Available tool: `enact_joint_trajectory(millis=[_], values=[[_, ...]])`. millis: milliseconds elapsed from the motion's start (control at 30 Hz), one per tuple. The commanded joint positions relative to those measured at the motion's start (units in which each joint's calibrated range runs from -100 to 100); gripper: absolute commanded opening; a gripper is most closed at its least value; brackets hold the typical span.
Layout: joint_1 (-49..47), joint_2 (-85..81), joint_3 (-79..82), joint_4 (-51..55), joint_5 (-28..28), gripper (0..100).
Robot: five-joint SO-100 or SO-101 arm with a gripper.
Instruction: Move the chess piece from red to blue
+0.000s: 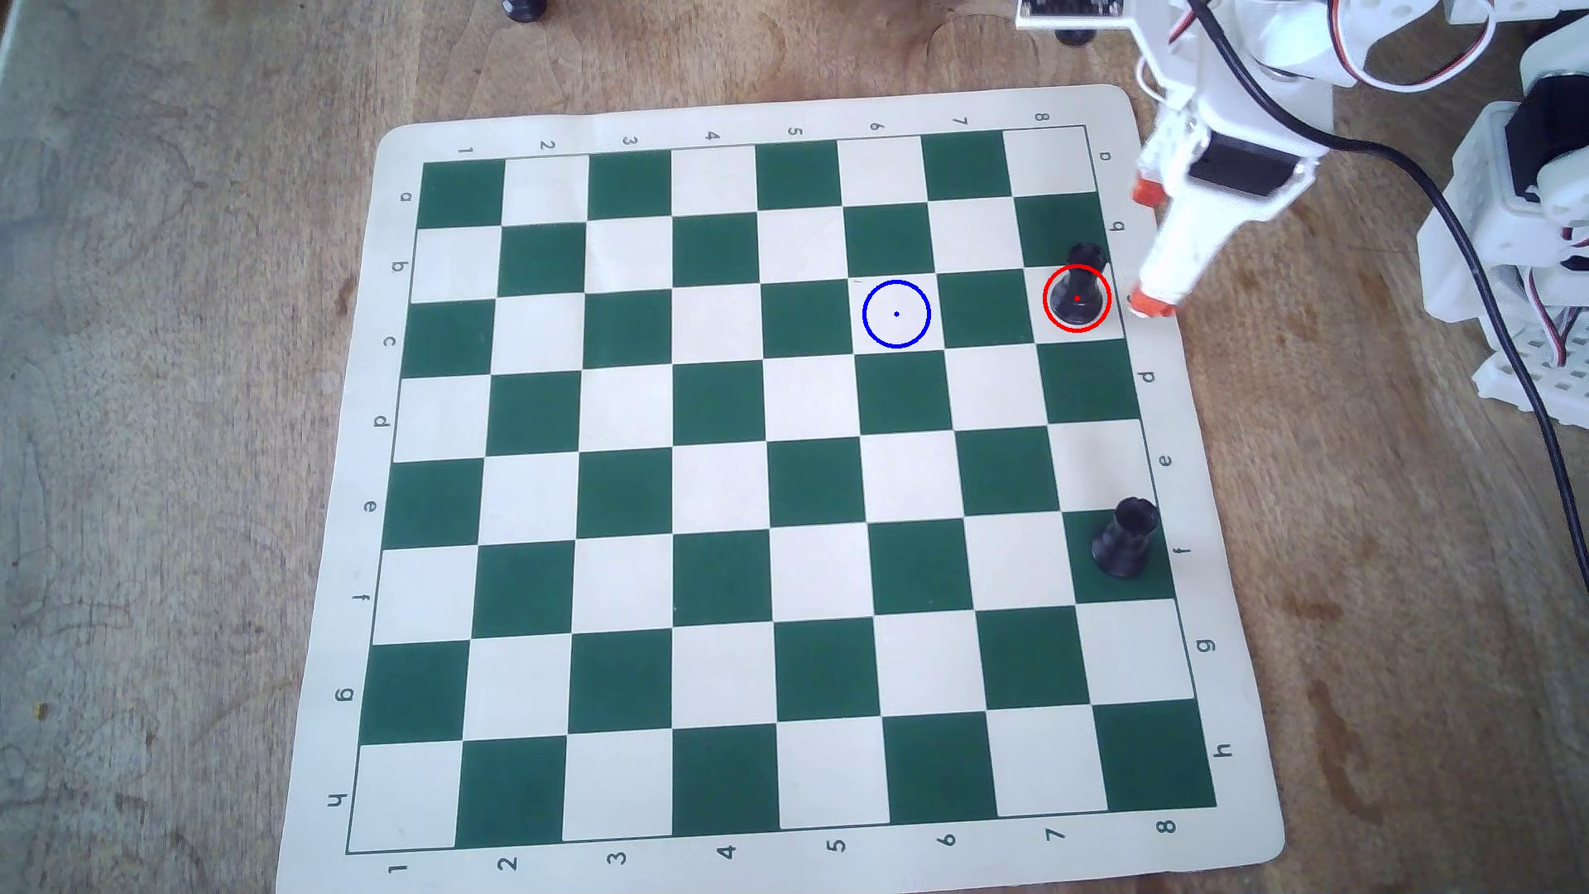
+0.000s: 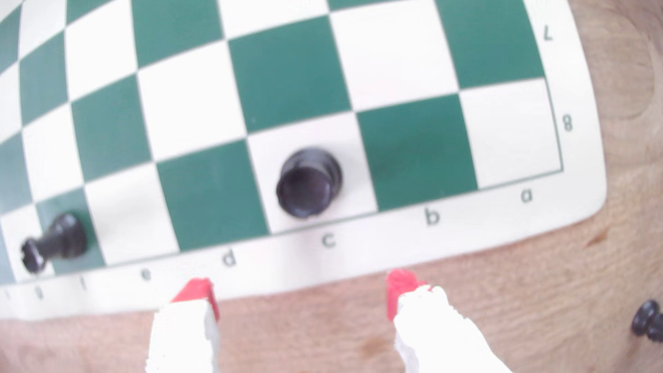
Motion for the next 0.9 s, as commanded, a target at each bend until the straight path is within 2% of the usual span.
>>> enact_joint_trajectory(millis=[0, 233, 333, 867], values=[[-0.44, -4.55, 4.85, -1.88, -0.29, 26], [-0.2, 0.8, 13.65, -21.29, -2.44, 26], [-0.28, 2.5, 13.74, -24.73, -3.17, 26], [-3.57, -0.81, 10.57, -27.35, -6.35, 26]])
